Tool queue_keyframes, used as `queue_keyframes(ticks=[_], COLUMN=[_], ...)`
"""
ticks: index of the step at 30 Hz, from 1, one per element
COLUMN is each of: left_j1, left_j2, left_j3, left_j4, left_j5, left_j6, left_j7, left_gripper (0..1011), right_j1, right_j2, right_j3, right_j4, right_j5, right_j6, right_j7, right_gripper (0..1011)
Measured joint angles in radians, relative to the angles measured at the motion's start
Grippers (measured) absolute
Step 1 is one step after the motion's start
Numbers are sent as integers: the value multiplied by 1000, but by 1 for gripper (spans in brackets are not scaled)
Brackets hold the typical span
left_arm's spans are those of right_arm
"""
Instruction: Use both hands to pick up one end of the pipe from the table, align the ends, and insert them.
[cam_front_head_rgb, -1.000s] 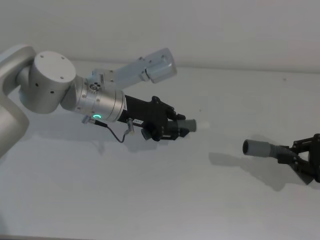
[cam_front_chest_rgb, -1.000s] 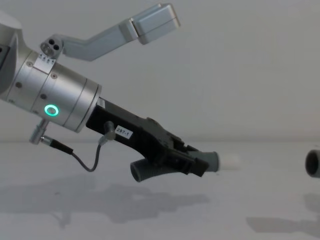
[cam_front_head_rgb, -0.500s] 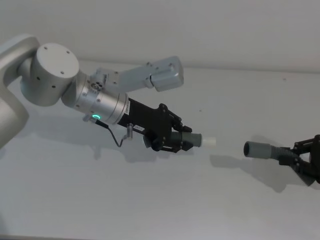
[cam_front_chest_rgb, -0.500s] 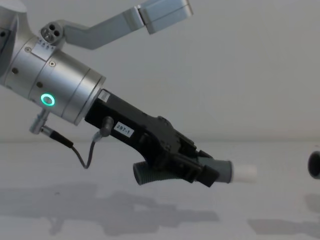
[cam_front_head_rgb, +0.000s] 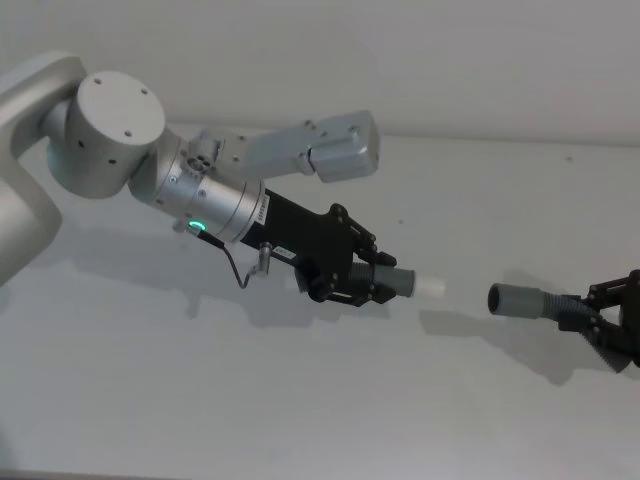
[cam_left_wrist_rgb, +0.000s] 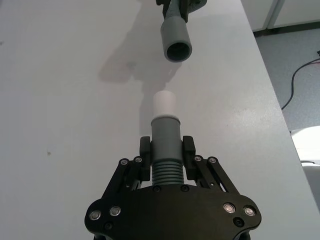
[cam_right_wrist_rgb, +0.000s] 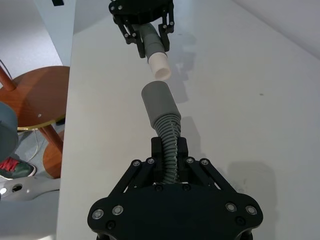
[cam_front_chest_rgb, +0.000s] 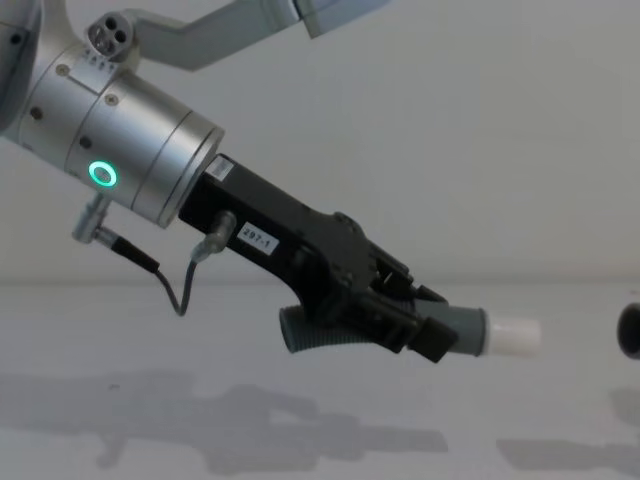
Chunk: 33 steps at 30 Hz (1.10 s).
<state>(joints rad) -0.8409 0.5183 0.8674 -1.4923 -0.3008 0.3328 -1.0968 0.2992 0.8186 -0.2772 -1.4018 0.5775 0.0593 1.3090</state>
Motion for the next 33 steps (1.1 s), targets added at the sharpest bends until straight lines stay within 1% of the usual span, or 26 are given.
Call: queue_keyframes(ticks=[10,33], left_j1=[-23,-55], left_j2=[-17,-58], left_j3=[13,38], left_j4=[5,41], left_j5=[-2,-19], left_j6=[-18,-35], left_j7=[-6,-6], left_gripper=[368,368], right_j1=[0,0], right_j2=[1,1], right_j3=[0,0], right_j4=[0,0], right_j5=[0,0], right_j6=[0,0], right_j7=[1,2], right_gripper=[158,158])
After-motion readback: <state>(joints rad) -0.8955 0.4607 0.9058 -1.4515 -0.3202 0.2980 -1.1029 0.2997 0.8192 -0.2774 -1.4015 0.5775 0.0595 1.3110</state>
